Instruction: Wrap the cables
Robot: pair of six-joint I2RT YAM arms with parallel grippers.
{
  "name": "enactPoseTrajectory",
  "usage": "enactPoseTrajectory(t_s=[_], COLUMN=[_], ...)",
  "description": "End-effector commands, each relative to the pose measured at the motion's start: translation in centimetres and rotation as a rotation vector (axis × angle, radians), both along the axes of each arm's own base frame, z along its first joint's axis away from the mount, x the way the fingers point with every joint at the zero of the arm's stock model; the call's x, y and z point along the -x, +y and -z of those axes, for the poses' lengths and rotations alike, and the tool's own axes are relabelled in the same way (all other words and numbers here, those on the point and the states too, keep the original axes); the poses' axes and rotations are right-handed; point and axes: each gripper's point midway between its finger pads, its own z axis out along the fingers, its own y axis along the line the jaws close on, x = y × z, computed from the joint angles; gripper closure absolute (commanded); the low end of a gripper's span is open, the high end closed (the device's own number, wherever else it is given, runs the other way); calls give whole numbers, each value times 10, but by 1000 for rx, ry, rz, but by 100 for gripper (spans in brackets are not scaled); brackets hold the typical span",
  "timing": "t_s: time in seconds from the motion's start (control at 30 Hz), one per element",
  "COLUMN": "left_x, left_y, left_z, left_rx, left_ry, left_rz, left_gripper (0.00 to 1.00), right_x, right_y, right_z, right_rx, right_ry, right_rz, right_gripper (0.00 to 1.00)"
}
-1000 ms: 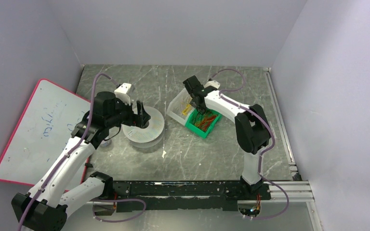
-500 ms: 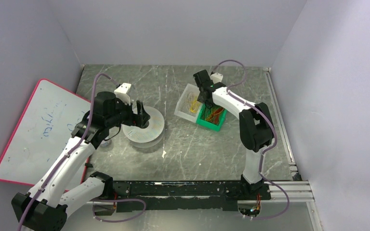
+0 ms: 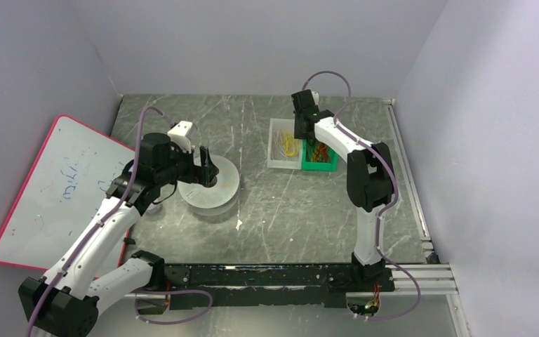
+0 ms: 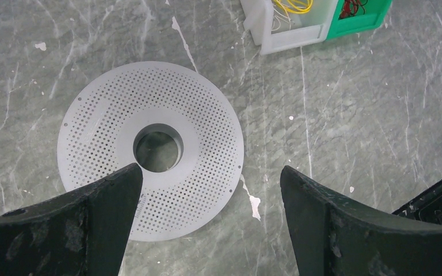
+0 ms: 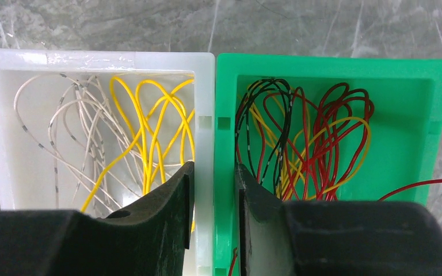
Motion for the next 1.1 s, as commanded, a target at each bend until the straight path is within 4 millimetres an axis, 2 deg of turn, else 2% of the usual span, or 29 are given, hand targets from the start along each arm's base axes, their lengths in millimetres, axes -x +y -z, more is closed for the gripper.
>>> enactPoseTrajectory(t_s=[0.0, 0.13, 0.23, 0.3, 0.43, 0.5, 0.67, 0.83, 0.97, 1.07], left_x=[-1, -2, -2, -3, -4, -4, -7, -12, -15, -13], left_y=[1, 1, 2, 3, 4, 3, 7, 9, 9, -3], left_z=[3, 7, 7, 7, 10, 10, 15, 25, 36, 48], left_rx=[-17, -24, -25, -27, -35, -36, -44, -58, -113, -171], left_ry=[3, 19, 15, 14, 24, 25, 44, 94, 138, 199], left_rz=[-8, -10, -16, -18, -24, -24, -55, -112, -162, -160], left_gripper=[7, 7, 7, 7, 7, 7, 7, 7, 7, 7], right_x=[-16, -22, -25, -24, -20, -16, 3, 40, 71, 94], right_y=[-4, -6, -9, -9, -11, -13, -23, -17, -9, -6], right_z=[-2, 4, 1, -7, -27, -48, -85, -108, -106, -101], right_rx=[45, 55, 66, 55, 33, 18, -11, -122, -188, -210], right_ry=[-27, -20, -30, -44, -82, -117, -164, -206, -198, -180], right_rz=[-74, -69, -49, -39, -17, -4, 45, 39, -8, -35], right_gripper=[97, 86, 69, 57, 43, 38, 35, 34, 33, 33])
